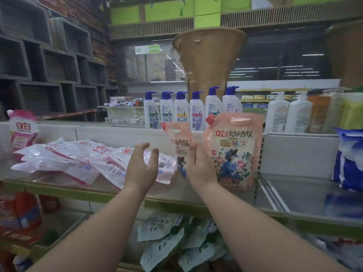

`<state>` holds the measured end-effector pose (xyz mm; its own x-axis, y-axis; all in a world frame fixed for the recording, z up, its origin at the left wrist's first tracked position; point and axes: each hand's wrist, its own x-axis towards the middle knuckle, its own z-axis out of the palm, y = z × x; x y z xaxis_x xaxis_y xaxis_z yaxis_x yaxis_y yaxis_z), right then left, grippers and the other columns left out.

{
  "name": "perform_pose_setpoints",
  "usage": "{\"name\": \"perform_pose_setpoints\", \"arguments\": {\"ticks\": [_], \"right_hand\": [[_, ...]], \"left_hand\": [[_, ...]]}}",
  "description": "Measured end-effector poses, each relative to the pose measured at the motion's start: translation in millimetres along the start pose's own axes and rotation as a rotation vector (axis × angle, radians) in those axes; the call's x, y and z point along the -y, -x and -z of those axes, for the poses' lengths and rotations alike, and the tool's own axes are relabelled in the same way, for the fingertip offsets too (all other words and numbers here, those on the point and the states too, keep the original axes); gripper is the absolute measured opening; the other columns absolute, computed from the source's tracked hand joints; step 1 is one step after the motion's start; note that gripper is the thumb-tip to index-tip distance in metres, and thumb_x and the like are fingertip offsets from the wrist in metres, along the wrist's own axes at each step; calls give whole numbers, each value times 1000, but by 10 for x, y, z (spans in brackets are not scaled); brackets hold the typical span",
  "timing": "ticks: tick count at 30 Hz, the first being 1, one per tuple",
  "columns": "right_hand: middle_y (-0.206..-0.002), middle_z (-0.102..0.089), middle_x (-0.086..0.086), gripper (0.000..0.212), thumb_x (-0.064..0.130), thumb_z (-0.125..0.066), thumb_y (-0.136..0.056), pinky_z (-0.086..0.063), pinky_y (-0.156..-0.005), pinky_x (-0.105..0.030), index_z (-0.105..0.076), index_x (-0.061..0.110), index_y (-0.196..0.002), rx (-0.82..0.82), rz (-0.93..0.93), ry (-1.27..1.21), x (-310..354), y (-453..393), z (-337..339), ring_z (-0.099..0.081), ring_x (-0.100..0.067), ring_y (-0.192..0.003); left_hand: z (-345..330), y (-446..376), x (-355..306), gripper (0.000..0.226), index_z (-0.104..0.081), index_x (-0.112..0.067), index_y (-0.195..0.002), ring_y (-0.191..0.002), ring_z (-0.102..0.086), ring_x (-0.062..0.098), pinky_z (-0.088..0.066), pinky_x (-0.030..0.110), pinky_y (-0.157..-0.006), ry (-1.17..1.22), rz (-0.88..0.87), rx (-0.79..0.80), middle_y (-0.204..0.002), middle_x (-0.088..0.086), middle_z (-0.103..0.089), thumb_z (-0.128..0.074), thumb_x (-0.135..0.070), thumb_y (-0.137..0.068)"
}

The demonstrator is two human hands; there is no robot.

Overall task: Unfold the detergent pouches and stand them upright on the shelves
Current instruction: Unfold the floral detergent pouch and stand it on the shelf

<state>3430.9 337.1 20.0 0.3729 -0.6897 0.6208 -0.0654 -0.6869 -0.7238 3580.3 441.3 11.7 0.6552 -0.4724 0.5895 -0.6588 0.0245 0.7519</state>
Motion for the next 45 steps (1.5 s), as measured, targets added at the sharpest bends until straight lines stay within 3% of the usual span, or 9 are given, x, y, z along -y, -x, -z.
{"name": "perform_pose_setpoints", "arguments": {"ticks": [4,7,9,19,24,29,35,38,45], "right_hand": [[-97,-58,18,27,46,-33,-114,-49,-87,-35,-54,28,-118,-56,-105,-119,-103,-77,192,-55,1,-87],[-106,-55,22,38,44,-32,-115,-41,-91,-23,-51,27,-143,-76,-168,-175,-174,-110,374,-53,0,-97],[-118,-57,20,40,48,-31,-114,-43,-100,-30,-49,32,-146,-90,-212,-216,-242,-133,449,-52,-6,-111],[-106,-68,22,21,58,-43,-107,-60,-91,-42,-56,41,-109,-95,-260,-172,-439,-98,490,-64,-1,-100],[-111,-64,24,19,56,-43,-108,-53,-91,-33,-52,44,-119,-88,-262,-156,-454,-13,445,-59,1,-102],[-112,-65,22,21,56,-42,-108,-56,-92,-35,-53,41,-118,-88,-278,-155,-487,7,414,-62,-3,-105],[-117,-67,20,27,59,-42,-107,-58,-93,-37,-54,42,-124,-102,-305,-193,-501,21,369,-64,-7,-111],[-122,-67,15,37,60,-41,-107,-56,-86,-30,-53,39,-135,-90,-309,-171,-550,66,335,-64,-10,-114],[-120,-68,18,37,75,-38,-99,-61,-94,-49,-50,52,-126,-105,-292,-164,-693,133,252,-68,-11,-111]], "left_hand": [[-168,-10,9,43,-50,-24,-145,-138,-47,13,-37,33,-109,47,62,71,-147,-8,-53,-47,-45,-108],[-319,-47,-43,39,-50,-26,-143,-137,-48,14,-38,36,-111,95,113,102,-145,-8,-54,-45,-44,-109],[-427,-72,-81,40,-49,-26,-145,-138,-48,16,-36,34,-110,120,149,145,-147,-5,-54,-44,-43,-109],[-891,-258,-281,58,-44,-34,-151,-146,-39,26,-33,58,-119,288,394,334,-158,-1,-45,-32,-57,-99],[-1036,-372,-463,32,-63,-28,-100,-102,-61,13,-46,43,-97,454,453,359,-106,-2,-69,-32,-32,-108],[-1094,-409,-481,32,-60,-15,-90,-96,-65,25,-49,39,-83,479,527,316,-95,10,-71,-36,-31,-103],[-1172,-358,-416,49,-67,-9,-93,-103,-71,32,-53,40,-92,607,676,351,-80,9,-79,-36,-43,-108],[-1207,-229,-374,59,-73,-14,-103,-101,-71,29,-51,39,-92,596,683,378,-92,10,-80,-31,-53,-108],[-1352,-144,66,62,-66,-24,-117,-113,-69,29,-56,58,-97,457,492,316,-117,7,-72,-32,-65,-86]]}}
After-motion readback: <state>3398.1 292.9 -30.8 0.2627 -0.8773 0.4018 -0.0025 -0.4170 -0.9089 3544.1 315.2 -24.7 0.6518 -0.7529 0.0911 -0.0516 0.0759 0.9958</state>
